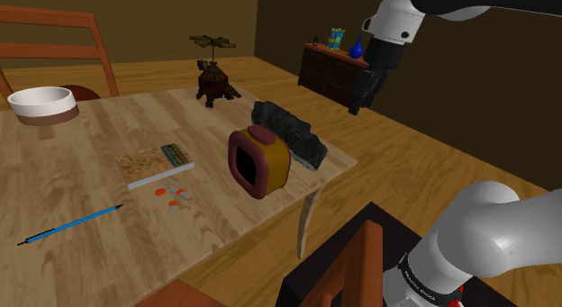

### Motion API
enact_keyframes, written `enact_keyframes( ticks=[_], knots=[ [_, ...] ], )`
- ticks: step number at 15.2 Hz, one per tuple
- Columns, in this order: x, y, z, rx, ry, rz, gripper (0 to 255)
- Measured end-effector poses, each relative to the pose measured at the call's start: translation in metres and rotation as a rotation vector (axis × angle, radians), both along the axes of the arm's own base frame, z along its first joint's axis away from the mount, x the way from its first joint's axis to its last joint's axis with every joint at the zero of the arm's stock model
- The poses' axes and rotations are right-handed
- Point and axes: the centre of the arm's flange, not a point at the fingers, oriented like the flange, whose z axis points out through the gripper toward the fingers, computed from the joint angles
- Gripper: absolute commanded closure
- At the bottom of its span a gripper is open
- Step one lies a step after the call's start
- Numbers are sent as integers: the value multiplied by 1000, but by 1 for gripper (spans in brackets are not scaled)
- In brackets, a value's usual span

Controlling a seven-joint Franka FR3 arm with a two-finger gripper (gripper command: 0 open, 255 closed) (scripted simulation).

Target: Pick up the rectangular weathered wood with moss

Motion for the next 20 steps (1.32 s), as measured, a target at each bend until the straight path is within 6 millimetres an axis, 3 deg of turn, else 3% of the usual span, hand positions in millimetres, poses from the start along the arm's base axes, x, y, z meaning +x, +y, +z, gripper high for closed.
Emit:
enact_keyframes(
  ticks=[3, 14, 20],
  knots=[
    [15, -4, -8, 5, 2, -6, 0],
    [148, -31, -58, 47, 16, -61, 0],
    [216, -47, -97, 71, 25, -92, 0]
  ],
)
